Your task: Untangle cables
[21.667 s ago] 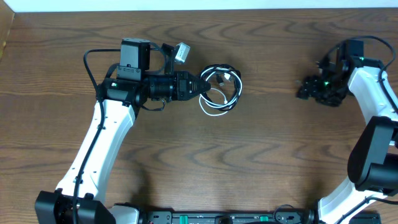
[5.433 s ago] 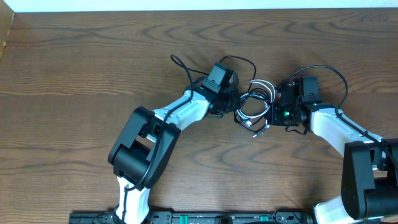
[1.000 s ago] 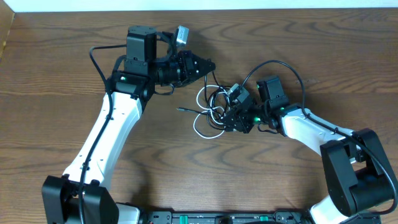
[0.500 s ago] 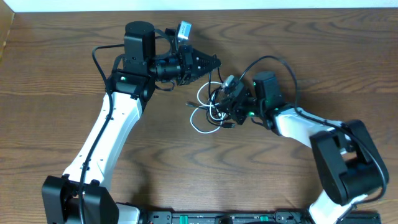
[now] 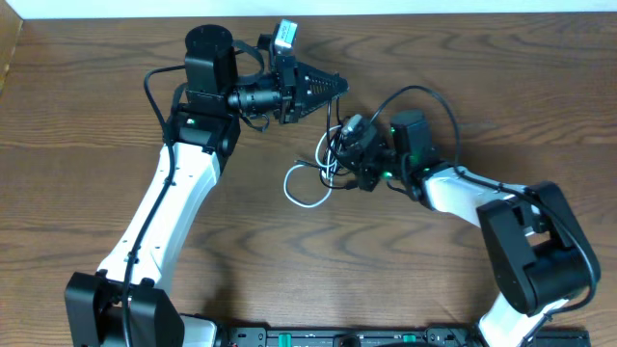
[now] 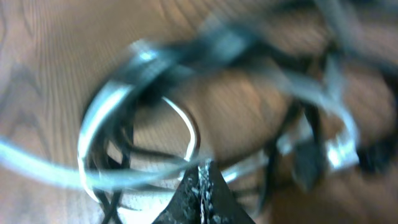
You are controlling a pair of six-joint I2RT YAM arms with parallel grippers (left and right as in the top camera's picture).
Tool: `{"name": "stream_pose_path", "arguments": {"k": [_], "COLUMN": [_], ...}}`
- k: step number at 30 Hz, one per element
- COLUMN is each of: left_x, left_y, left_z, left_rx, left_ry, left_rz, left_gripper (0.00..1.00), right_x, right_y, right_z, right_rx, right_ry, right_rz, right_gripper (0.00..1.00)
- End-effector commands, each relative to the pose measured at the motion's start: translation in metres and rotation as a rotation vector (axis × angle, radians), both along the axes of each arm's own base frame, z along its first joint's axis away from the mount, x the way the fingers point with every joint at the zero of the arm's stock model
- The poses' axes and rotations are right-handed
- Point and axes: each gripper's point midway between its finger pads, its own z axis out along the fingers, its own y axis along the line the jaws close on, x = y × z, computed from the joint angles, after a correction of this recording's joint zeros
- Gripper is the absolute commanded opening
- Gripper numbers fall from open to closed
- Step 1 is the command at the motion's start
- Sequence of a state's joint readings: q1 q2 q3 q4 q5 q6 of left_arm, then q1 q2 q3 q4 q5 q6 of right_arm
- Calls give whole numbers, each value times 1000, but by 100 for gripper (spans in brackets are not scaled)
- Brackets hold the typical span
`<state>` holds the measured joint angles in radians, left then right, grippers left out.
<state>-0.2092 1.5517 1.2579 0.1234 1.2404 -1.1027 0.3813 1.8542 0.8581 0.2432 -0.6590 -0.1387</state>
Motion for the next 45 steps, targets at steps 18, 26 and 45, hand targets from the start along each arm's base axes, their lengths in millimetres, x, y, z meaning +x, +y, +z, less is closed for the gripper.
{"name": "stream_pose_path", "arguments": {"k": [18,26,45], "left_x": [-24,-57,42], "left_y": [59,116,131], "left_z": [-132,-189,-186], "left_rx": [559,960,983], "left_ry": [45,224,-7], "left_rz": [75,104,412], "left_gripper": [7,15,44], "right_x": [0,2,1], "right_y": [-124,-127,-131], "right_z": [55,54,50], "right_rx": [35,20,-6], "right_ry": [335,323,328], "right_rz": [-484,-494,-518], "right_gripper": [1,2,12]}}
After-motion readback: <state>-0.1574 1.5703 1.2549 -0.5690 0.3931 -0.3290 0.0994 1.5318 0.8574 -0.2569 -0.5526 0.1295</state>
